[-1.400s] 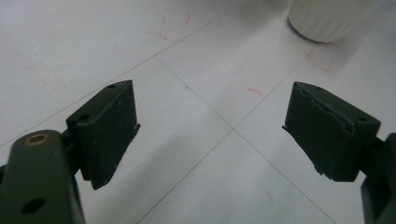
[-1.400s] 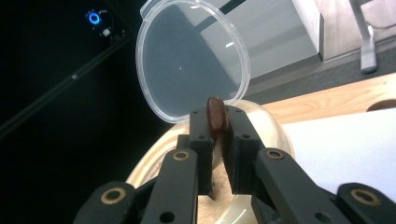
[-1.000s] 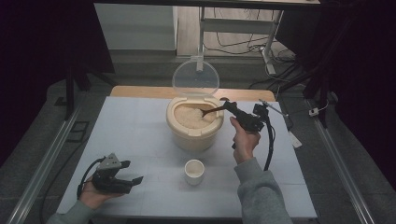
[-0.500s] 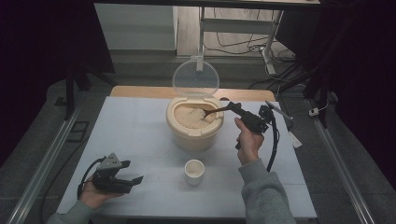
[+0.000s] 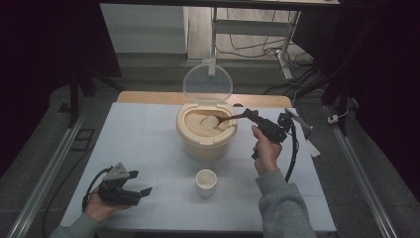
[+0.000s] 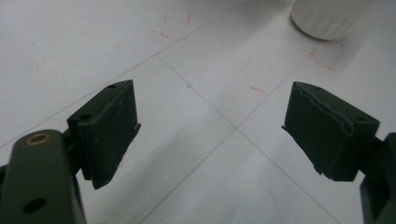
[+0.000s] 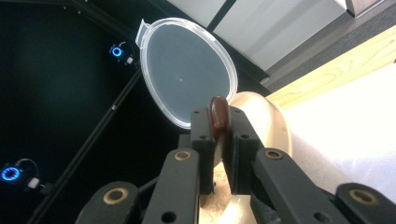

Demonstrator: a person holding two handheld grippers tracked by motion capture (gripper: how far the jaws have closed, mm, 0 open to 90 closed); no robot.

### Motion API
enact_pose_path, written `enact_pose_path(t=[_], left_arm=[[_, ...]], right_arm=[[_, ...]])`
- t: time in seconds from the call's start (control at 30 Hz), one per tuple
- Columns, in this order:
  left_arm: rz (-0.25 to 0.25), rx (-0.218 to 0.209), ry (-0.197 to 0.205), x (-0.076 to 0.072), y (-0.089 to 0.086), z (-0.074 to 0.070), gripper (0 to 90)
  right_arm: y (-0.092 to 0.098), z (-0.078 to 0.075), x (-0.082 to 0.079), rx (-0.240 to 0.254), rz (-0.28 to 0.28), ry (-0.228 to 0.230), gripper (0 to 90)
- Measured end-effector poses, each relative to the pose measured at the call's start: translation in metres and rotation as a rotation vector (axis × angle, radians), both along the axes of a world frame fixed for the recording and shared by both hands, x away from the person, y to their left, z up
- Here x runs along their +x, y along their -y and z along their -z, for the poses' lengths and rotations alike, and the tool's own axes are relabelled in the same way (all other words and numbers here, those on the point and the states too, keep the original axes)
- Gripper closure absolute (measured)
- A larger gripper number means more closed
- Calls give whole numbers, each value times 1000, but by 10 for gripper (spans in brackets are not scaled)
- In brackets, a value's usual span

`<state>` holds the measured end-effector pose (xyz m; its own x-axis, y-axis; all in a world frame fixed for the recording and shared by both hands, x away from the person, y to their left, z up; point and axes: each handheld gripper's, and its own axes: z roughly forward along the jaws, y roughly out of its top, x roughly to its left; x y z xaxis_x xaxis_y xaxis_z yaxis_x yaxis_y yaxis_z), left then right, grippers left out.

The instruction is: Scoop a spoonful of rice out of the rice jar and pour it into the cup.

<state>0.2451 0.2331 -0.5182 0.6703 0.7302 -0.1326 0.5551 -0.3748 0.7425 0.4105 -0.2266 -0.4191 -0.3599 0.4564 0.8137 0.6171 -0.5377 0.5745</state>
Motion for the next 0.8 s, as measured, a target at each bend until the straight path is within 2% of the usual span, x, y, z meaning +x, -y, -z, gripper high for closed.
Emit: enact_pose_path(t=[0.2,0.6,0.8], left_arm=[[0,0,-1,0,0,0,173],[-1,2,-1,0,0,1,173],[-1,1,0,0,0,0,173]], right_arm=[[6,0,0,46,4,-23,829],[9,-1,0,89,1,-58,830],[10,-4,-2,86,1,-38,830]])
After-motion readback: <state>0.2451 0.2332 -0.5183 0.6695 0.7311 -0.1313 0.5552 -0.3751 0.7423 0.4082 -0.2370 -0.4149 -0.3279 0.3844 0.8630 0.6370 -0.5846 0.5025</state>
